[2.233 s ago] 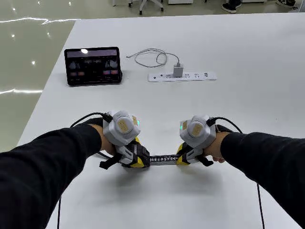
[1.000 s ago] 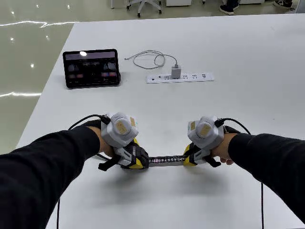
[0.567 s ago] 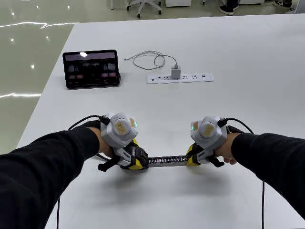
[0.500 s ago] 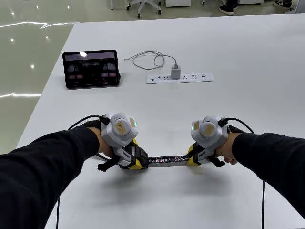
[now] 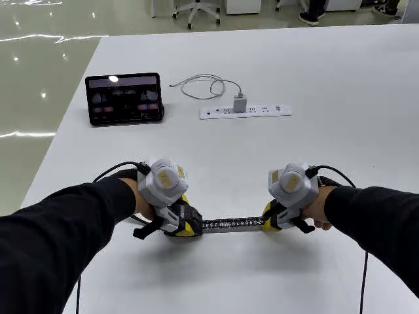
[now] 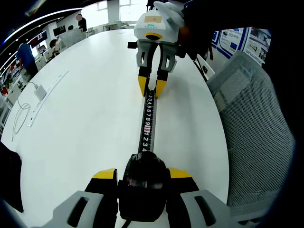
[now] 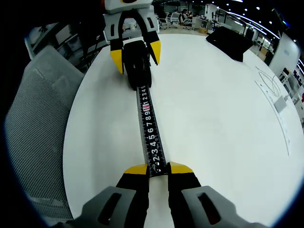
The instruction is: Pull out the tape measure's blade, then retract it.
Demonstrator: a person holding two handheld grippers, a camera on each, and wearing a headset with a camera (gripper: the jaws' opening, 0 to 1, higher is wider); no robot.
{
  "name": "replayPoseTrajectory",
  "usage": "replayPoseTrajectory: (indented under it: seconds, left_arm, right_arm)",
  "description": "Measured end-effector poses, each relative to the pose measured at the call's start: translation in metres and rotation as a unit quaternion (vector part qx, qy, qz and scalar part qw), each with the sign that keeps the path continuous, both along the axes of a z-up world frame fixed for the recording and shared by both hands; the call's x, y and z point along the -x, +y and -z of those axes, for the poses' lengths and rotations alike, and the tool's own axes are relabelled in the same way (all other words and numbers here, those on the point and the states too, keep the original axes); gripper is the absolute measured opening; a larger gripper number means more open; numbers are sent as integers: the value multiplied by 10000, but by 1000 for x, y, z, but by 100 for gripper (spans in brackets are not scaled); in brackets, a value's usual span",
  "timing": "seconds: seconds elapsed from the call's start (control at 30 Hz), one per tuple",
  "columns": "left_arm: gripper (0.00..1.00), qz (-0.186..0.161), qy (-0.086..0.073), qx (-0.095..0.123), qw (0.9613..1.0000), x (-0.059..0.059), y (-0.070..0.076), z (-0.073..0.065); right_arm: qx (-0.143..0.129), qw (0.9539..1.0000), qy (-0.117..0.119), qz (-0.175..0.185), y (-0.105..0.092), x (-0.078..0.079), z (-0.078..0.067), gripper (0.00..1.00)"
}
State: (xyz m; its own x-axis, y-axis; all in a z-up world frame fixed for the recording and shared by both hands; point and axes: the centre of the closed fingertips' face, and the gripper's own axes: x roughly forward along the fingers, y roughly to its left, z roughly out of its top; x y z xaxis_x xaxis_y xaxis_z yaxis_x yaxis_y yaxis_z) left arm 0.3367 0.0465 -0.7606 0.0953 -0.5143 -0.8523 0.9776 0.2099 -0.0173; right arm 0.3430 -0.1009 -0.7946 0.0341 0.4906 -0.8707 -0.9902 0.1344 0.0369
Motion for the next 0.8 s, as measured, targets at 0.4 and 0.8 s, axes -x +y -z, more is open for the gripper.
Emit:
replayPoseTrajectory:
  seconds: [0.4, 0.8]
  left_arm:
    - [35, -27, -28, 12, 10000, -1, 0, 0]
    - [35, -29, -68, 71, 9999, -1, 0, 0]
  right_arm:
    - [30, 10000, -7, 59, -12, 0, 2, 10]
    - [52, 9999, -21, 91, -24, 0, 2, 10]
